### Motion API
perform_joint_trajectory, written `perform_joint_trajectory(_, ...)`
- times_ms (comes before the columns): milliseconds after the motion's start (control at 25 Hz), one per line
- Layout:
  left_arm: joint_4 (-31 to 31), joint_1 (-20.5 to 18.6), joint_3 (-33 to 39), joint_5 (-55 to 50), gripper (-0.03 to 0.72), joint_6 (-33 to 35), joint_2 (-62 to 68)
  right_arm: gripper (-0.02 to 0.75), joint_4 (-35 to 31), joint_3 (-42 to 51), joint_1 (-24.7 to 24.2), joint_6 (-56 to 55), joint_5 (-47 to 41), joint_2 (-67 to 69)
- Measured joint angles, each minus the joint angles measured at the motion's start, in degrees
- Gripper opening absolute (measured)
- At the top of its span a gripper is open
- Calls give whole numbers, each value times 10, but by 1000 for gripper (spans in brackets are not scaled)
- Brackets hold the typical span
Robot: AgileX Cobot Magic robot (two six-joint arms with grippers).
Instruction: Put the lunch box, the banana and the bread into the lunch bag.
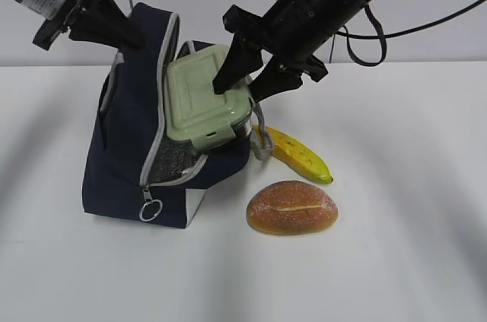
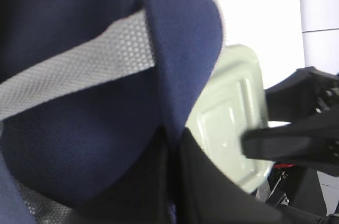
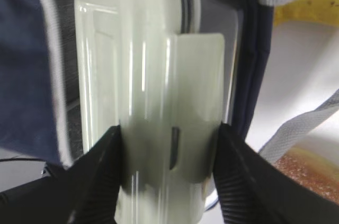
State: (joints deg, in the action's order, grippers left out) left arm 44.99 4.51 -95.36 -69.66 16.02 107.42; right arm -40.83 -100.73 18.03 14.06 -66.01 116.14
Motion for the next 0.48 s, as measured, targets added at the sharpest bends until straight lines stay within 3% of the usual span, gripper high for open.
perform_joint_trajectory(480, 1, 0, 0, 0, -1, 0, 0, 368, 10, -64, 54, -52, 47, 55)
